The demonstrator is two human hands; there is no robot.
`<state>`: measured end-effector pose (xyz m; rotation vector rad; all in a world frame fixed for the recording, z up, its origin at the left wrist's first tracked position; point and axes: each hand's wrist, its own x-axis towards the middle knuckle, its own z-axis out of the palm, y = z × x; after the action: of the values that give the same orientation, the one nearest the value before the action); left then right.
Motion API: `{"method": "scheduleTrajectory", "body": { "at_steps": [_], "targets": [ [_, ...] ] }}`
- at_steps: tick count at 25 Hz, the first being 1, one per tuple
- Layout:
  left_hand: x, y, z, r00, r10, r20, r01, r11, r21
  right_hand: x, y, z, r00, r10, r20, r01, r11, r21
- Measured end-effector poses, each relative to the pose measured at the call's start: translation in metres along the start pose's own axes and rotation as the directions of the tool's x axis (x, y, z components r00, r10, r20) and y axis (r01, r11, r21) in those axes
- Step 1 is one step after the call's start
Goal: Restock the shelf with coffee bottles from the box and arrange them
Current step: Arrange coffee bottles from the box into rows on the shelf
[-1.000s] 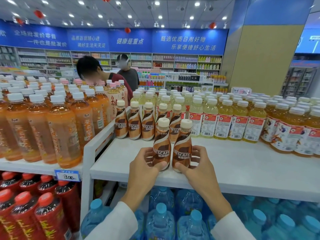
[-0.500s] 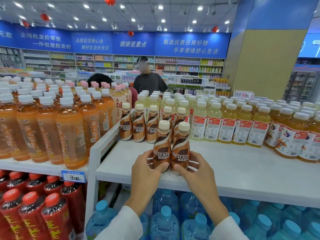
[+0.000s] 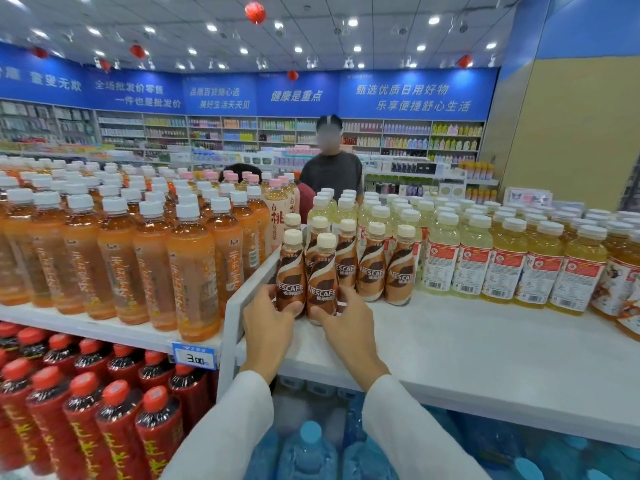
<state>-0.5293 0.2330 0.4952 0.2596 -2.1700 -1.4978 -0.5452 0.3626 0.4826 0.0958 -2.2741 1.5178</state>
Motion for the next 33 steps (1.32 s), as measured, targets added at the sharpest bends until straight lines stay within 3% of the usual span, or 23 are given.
{"method": "scheduleTrajectory", "body": {
  "at_steps": [8,33],
  "targets": [
    [0.018,-0.004,0.016,0.993,0.016,-0.118,-0.009,0.998,0.061,0.029,0.01,0.03,1.0,0.017,0.014,-0.017,1.0,0.012],
    [0.037,-0.005,0.025,0.997,-0.026,-0.067,0.042,0.968,0.248,0.052,0.025,0.05,0.999,0.045,-0.013,-0.046,0.995,-0.086]
  ]
}}
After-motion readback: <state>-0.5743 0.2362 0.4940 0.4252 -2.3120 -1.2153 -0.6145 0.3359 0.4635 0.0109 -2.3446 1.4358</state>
